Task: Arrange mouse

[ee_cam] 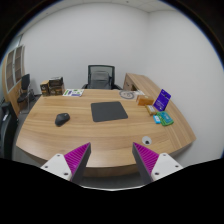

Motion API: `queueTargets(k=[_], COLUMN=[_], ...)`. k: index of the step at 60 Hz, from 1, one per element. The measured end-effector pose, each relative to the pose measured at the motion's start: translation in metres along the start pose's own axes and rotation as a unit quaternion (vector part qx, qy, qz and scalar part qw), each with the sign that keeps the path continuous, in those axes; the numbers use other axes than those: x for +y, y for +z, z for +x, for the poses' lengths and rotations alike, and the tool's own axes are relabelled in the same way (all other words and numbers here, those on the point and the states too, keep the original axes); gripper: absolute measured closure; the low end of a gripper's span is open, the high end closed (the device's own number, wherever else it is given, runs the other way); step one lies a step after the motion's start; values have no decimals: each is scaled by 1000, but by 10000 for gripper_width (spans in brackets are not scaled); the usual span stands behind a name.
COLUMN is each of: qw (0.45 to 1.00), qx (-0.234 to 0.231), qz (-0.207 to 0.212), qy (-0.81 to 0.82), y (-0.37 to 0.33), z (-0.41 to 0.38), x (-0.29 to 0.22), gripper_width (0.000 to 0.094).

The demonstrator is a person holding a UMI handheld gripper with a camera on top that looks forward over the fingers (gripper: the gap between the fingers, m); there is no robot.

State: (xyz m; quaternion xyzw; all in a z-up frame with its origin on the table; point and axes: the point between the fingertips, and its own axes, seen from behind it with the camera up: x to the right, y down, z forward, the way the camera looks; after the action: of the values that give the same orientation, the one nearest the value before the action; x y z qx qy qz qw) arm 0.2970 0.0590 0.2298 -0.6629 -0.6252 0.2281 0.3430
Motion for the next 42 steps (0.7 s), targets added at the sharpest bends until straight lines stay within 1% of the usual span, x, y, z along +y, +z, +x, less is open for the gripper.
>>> queueTargets(k=[10, 15, 25, 42], qw=[1000, 1000, 999, 998], qx=[0, -9, -33, -63], qz=[-4, -5, -9, 1], qy=[2, -1, -10, -20], y=[10, 20, 37, 66], z=[-3, -15, -58, -138], x=[0, 0, -6, -20], gripper_width=[78, 77, 79, 78])
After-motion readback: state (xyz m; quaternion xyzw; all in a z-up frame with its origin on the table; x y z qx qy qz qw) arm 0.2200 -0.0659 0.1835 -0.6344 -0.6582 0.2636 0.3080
